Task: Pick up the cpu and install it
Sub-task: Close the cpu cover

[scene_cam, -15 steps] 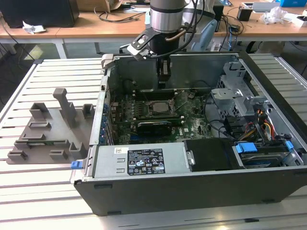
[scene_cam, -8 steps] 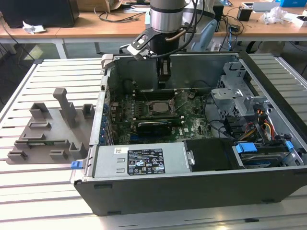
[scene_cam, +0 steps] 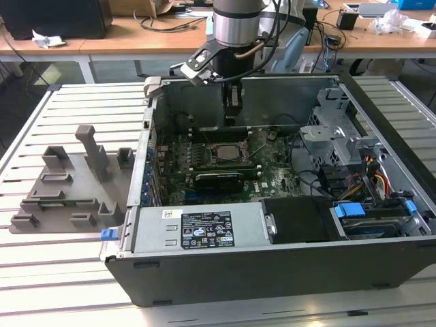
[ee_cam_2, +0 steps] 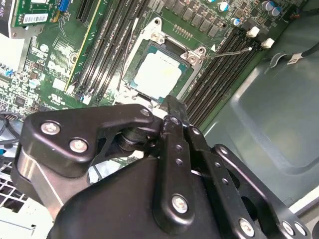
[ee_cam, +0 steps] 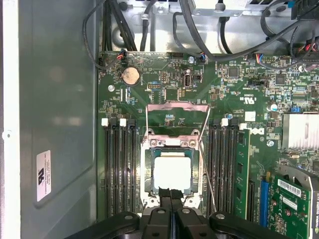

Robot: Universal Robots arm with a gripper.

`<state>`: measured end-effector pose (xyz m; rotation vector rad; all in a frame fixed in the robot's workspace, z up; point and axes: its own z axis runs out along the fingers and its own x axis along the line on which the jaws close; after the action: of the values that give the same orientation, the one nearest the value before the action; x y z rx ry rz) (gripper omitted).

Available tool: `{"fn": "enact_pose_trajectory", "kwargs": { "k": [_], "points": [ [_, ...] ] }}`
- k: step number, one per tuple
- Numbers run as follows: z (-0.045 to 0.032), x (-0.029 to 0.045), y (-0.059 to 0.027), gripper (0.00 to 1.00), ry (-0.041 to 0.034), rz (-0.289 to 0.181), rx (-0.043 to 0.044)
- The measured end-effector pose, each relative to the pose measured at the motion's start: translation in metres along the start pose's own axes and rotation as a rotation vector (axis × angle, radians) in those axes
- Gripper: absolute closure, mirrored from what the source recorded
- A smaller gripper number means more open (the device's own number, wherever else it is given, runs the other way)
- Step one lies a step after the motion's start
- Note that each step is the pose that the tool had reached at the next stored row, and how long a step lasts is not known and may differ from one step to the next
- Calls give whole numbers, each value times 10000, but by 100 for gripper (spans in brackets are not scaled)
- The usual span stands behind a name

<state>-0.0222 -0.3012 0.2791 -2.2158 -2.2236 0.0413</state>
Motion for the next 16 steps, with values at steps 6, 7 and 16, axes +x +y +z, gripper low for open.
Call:
{"fn": "enact_pose_trajectory", "kwargs": {
  "k": [6, 7, 16],
  "points": [
    [-4, -1, 172, 89, -1, 1, 0],
    [-5, -1, 277, 89, 0, 2, 0],
    [34, 15, 786, 89, -20, -2, 158]
  ]
}}
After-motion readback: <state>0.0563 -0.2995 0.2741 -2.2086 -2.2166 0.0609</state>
